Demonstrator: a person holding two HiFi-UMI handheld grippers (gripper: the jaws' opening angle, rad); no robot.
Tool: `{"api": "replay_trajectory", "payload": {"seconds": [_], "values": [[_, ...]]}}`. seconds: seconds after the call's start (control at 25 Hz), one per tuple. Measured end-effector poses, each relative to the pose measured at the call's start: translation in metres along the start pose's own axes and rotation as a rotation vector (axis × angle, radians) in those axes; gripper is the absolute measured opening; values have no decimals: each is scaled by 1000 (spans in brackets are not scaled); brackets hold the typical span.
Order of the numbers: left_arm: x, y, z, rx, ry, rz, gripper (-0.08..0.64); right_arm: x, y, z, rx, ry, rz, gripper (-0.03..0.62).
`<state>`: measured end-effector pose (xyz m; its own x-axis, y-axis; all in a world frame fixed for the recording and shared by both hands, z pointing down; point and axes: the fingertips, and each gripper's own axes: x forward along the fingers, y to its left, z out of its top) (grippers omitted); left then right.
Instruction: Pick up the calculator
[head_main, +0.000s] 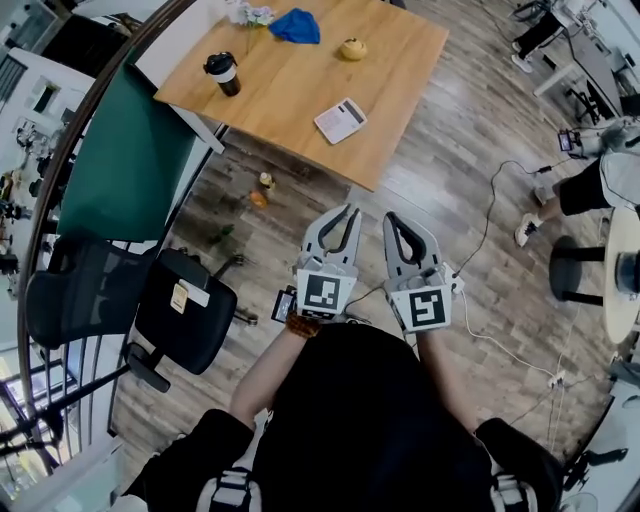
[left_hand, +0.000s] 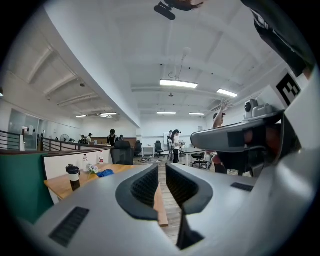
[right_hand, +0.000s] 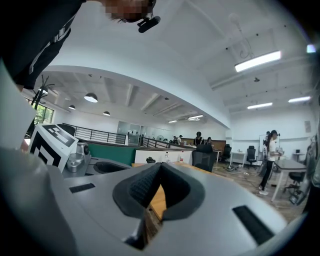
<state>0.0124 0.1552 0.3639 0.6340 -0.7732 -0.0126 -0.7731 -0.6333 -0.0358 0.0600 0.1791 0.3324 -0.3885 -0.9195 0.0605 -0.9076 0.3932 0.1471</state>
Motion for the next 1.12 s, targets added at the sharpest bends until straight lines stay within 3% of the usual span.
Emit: {"api": "replay_trajectory", "payload": {"seconds": [0.2, 0.76, 0.92, 1.12], "values": [[15, 21, -12, -8, 40, -21, 66, 22, -4, 1, 3, 12, -14, 5], [40, 73, -20, -50, 37, -112, 66, 80, 2, -11, -26, 92, -62, 5], [47, 82, -22, -30, 27, -151, 66, 80, 4, -12, -36, 135, -79, 5], [48, 92, -22, -18, 28, -129, 66, 78, 2, -16, -58, 155, -86, 5]]}}
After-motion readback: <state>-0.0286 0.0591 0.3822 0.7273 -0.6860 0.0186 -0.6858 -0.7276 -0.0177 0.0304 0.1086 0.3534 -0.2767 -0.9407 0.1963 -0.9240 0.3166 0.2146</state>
